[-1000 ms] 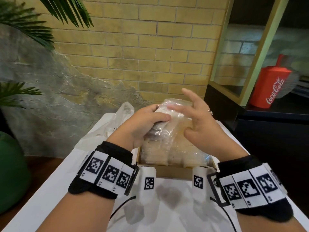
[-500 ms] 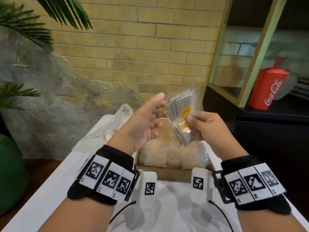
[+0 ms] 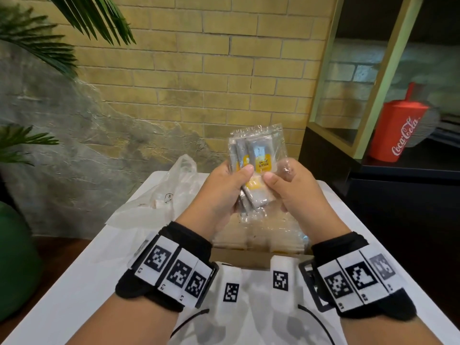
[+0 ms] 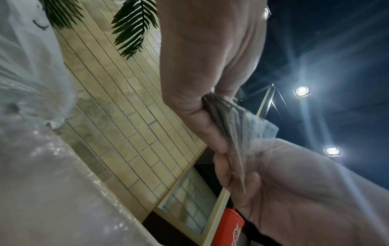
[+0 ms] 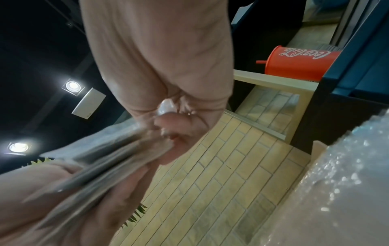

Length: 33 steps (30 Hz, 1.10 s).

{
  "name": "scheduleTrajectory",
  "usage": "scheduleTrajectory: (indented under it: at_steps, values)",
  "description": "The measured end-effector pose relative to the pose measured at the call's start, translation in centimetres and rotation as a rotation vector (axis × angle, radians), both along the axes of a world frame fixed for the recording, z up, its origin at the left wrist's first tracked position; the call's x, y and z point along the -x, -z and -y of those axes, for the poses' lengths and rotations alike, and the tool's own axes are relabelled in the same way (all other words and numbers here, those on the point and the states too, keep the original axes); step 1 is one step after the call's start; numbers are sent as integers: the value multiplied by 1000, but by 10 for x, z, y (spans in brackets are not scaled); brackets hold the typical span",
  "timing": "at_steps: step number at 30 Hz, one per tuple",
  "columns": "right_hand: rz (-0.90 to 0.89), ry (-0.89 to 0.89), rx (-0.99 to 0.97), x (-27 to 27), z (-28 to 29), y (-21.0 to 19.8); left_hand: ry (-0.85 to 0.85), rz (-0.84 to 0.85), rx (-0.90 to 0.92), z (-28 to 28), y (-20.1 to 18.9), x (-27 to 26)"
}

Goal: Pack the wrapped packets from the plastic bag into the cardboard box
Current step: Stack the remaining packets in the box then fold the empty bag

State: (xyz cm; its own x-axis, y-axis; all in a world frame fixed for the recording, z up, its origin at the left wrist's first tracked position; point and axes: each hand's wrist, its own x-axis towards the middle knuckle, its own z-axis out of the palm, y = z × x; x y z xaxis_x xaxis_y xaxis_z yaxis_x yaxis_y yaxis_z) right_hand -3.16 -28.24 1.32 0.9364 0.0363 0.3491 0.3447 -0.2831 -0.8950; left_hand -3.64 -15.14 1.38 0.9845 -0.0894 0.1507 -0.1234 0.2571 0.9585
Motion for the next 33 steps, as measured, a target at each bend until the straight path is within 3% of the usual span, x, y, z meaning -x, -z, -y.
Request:
scheduleTrajectory:
  at_steps: [5, 10, 18, 26, 33]
  values:
    - [-6, 126, 37, -5, 14, 0, -152, 16, -93, -16, 0, -8]
    - [-44, 203, 224, -12, 26, 3, -378, 74, -93, -44, -10, -15]
    - [-146, 209, 487, -16, 19, 13, -381, 122, -141, -50, -14, -13]
    - [-116, 167, 609, -23, 16, 23, -363, 80, -176, -46, -14, -11]
    - [-53, 173, 572, -16, 17, 15, -354, 80, -158, -49, -16, -10]
